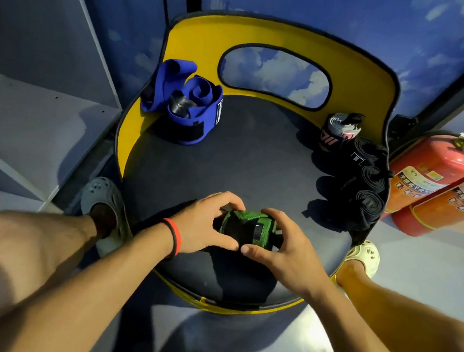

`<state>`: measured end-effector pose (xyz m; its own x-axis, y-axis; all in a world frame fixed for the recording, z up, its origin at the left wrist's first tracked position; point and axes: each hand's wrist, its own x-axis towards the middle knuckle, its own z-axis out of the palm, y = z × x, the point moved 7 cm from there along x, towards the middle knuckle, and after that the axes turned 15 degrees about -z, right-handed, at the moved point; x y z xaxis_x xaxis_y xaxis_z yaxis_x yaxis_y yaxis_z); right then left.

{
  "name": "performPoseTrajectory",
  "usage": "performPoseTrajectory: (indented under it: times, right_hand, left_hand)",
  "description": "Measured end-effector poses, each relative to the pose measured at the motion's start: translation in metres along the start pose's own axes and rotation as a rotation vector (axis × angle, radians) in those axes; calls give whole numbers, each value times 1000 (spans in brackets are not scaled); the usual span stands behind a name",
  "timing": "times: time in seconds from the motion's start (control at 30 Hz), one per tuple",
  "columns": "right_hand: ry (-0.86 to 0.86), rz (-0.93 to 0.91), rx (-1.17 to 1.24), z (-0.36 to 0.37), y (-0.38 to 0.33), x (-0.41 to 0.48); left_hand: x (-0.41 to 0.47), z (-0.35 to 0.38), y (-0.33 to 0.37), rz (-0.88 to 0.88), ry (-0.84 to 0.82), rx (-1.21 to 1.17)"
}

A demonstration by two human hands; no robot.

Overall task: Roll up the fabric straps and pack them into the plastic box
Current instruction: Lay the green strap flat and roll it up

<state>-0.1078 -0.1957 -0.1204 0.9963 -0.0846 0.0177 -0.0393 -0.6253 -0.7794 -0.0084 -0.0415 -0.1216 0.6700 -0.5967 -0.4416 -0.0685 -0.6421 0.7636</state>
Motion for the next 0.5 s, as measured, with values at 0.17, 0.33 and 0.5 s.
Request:
performPoseTrajectory:
  times: [0.17, 0.33, 0.5]
  right_hand:
    - [42, -85, -78, -10, -26, 14]
    - [-32, -168, -318, -17, -36, 25]
    - [10, -154, -373, -25, -38, 40]
  left_hand:
    - [-3, 7, -7, -11, 95, -107]
    - [-3, 11, -1, -34, 224, 20]
    - [-2, 4, 11, -77, 347, 145]
